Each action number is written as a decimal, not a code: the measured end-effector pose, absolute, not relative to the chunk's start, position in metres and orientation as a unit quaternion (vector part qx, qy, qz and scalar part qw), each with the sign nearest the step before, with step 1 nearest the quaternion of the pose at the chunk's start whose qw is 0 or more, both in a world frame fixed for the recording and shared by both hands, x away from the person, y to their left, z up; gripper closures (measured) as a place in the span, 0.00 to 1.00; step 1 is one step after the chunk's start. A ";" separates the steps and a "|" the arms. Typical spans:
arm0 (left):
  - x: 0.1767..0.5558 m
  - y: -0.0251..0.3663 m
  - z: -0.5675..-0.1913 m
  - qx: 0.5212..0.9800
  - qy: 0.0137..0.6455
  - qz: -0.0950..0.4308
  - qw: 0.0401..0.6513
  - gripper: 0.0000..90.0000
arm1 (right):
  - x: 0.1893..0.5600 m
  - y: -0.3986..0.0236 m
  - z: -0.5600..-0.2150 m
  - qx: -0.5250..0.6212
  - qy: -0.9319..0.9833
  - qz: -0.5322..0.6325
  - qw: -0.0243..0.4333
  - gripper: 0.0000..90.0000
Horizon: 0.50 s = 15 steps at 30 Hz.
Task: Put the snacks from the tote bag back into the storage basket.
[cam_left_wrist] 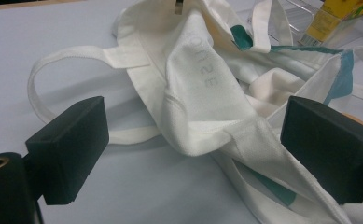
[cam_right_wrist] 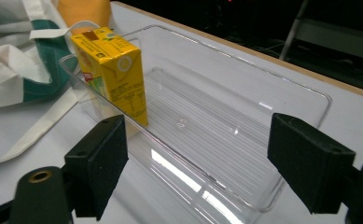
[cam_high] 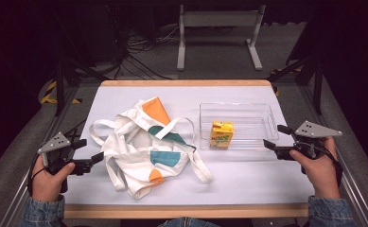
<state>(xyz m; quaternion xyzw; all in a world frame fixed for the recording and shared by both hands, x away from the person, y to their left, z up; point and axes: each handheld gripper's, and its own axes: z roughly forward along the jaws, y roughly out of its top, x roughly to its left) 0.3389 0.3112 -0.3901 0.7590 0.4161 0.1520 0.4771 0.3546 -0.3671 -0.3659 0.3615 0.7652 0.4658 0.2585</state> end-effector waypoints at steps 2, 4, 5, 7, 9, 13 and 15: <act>0.339 0.312 -0.392 0.760 0.413 0.150 0.480 0.07 | 0.353 -0.370 -0.372 0.377 0.756 0.468 0.260 0.23; 0.339 0.313 -0.394 0.761 0.412 0.147 0.479 0.06 | 0.353 -0.373 -0.383 0.387 0.752 0.468 0.256 0.23; 0.339 0.313 -0.397 0.761 0.413 0.143 0.479 0.06 | 0.353 -0.374 -0.386 0.388 0.752 0.469 0.254 0.23; 0.339 0.313 -0.398 0.762 0.414 0.141 0.478 0.05 | 0.353 -0.376 -0.392 0.394 0.752 0.467 0.247 0.23; 0.341 0.314 -0.403 0.759 0.420 0.128 0.481 0.05 | 0.353 -0.378 -0.397 0.397 0.750 0.468 0.246 0.20; 0.342 0.315 -0.409 0.752 0.432 0.112 0.486 0.05 | 0.353 -0.381 -0.403 0.403 0.751 0.463 0.246 0.20; 0.343 0.315 -0.414 0.754 0.429 0.110 0.485 0.05 | 0.353 -0.382 -0.406 0.404 0.752 0.461 0.243 0.20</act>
